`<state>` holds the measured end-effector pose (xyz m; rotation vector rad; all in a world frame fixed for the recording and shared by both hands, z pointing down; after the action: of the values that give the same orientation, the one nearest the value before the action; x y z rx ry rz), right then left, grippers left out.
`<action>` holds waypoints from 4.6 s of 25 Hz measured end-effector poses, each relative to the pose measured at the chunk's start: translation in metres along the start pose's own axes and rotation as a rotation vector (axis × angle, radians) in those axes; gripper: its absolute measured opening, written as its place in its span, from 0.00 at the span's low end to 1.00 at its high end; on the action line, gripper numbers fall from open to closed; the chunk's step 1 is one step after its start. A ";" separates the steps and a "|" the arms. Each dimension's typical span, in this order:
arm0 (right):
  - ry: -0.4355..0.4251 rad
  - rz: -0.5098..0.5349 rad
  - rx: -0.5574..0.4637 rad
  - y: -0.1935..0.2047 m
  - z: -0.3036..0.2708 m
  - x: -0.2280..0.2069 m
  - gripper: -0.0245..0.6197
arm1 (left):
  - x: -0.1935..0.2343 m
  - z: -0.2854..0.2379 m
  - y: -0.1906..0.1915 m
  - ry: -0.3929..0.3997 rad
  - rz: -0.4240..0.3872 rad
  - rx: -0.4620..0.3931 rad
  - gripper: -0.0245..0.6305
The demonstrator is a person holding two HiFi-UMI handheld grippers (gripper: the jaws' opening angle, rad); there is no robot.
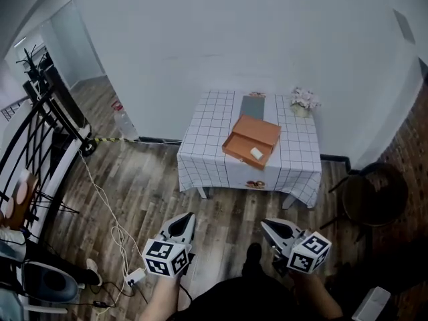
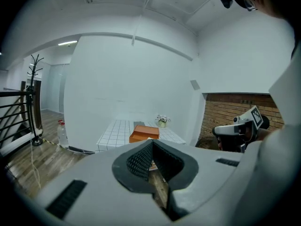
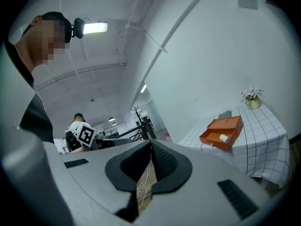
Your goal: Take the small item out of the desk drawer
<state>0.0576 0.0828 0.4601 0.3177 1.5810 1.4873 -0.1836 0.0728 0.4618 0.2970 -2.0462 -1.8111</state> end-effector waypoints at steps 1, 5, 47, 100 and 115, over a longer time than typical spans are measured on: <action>0.000 0.003 -0.003 -0.005 -0.007 -0.013 0.05 | 0.004 -0.017 0.000 -0.001 0.000 0.009 0.04; 0.045 -0.017 -0.003 -0.028 -0.026 -0.073 0.05 | -0.002 -0.095 -0.015 0.060 -0.014 0.013 0.04; 0.379 0.182 0.561 0.041 -0.263 -0.367 0.29 | 0.172 -0.397 0.001 0.249 0.053 0.147 0.04; 0.159 0.328 0.679 -0.003 -0.241 -0.400 0.29 | 0.116 -0.452 -0.038 0.198 -0.003 0.098 0.04; 0.121 0.198 0.181 -0.136 -0.234 -0.396 0.29 | 0.071 -0.485 -0.095 0.219 -0.073 -0.003 0.04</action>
<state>0.1545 -0.3869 0.4759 0.5080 1.8303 1.5384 -0.0526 -0.4072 0.4215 0.5509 -1.9032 -1.7376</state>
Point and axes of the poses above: the fingertips, and each gripper's own axes: z backward along the fingers, x to its left, y out of its underside, the point moved 4 cm from there along z, backward along the fingers, and after that the axes turned 14 degrees about -x, right-handed, at the moved point
